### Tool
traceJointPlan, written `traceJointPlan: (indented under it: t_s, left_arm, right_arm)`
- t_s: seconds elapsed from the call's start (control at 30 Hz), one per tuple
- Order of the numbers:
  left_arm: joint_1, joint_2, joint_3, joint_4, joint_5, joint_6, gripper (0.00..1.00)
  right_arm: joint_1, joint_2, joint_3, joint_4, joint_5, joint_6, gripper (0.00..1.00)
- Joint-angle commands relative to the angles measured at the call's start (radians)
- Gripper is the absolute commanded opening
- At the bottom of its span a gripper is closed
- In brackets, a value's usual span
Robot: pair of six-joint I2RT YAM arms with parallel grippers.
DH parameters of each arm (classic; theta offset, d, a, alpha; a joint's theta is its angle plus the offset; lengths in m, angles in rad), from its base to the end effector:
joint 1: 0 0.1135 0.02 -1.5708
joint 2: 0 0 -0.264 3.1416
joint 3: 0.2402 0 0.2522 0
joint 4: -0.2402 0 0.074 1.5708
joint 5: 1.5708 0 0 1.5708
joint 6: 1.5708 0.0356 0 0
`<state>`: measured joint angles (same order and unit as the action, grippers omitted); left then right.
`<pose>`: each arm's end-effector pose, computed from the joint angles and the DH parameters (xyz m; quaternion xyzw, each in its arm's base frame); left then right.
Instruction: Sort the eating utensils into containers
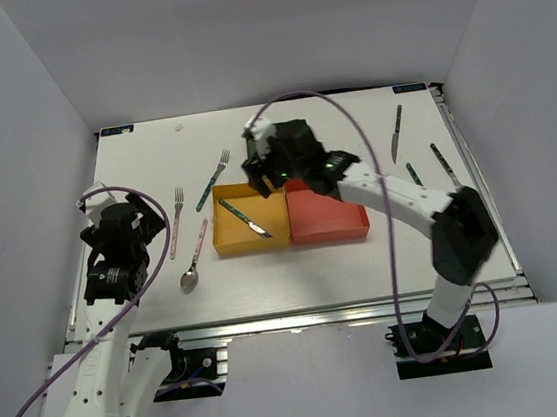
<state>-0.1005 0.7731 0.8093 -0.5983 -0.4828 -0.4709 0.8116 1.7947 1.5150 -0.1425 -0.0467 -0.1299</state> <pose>0.1638 0.0001 0.3104 -0.2701 0.8143 0.0686 0.5092 0.2952 0.3135 0.3161 -0.3920 0.7423 0.2000 0.5053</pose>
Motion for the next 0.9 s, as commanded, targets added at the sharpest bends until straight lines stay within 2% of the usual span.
traceJointPlan:
  t_s: [0.0, 0.1, 0.13, 0.2, 0.33, 0.47, 0.6, 0.87]
  left_arm:
    - [-0.001, -0.015, 0.028, 0.009, 0.0, -0.001, 0.98]
    - [-0.001, -0.017, 0.028, 0.006, 0.0, -0.003, 0.98]
    - [-0.001, -0.015, 0.027, 0.008, 0.003, -0.003, 0.98]
    - [-0.001, -0.008, 0.03, 0.009, 0.007, -0.003, 0.98]
    - [-0.001, 0.017, 0.033, 0.008, 0.027, -0.002, 0.98]
    - [-0.001, 0.032, 0.033, 0.006, 0.036, 0.0, 0.98]
    - [-0.002, 0.028, 0.028, 0.009, 0.05, 0.002, 0.98]
    - [-0.016, 0.034, 0.025, 0.011, 0.055, 0.005, 0.98]
  right_arm:
    - [-0.109, -0.225, -0.194, 0.052, 0.065, 0.104, 0.78]
    - [-0.279, -0.34, -0.378, 0.055, 0.08, 0.228, 0.77]
    - [-0.37, -0.356, -0.415, 0.047, 0.067, 0.24, 0.76]
    - [-0.442, -0.395, -0.54, 0.052, 0.06, 0.213, 0.74]
    - [-0.575, -0.391, -0.634, 0.034, 0.139, 0.217, 0.74]
    - [-0.646, -0.33, -0.641, -0.011, 0.185, 0.233, 0.73]
    - [-0.649, -0.256, -0.647, -0.036, 0.22, 0.231, 0.7]
    - [-0.655, -0.163, -0.647, -0.025, 0.195, 0.21, 0.64]
